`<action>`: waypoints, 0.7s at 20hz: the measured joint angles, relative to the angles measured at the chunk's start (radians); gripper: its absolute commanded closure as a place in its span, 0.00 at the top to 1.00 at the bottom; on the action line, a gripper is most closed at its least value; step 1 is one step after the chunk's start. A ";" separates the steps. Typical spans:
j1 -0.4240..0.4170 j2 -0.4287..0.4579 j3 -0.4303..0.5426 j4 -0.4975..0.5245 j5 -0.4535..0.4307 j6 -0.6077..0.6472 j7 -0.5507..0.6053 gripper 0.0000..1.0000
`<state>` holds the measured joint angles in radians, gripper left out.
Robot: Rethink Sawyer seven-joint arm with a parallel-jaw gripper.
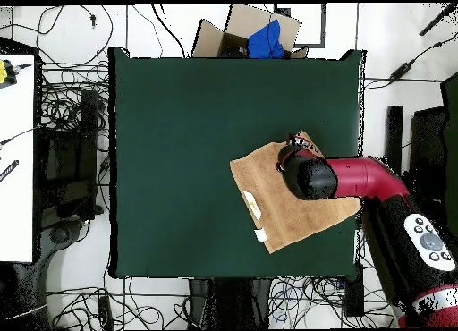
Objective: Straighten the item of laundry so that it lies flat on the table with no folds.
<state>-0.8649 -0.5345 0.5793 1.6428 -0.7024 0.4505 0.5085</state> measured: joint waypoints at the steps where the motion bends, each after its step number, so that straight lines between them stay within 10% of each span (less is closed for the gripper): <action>1: 0.000 0.010 0.000 -0.001 0.000 0.000 0.000 1.00; 14: -0.002 0.164 0.002 -0.069 0.000 0.000 0.000 1.00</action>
<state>-0.8673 -0.3709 0.5809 1.5740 -0.7022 0.4504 0.5085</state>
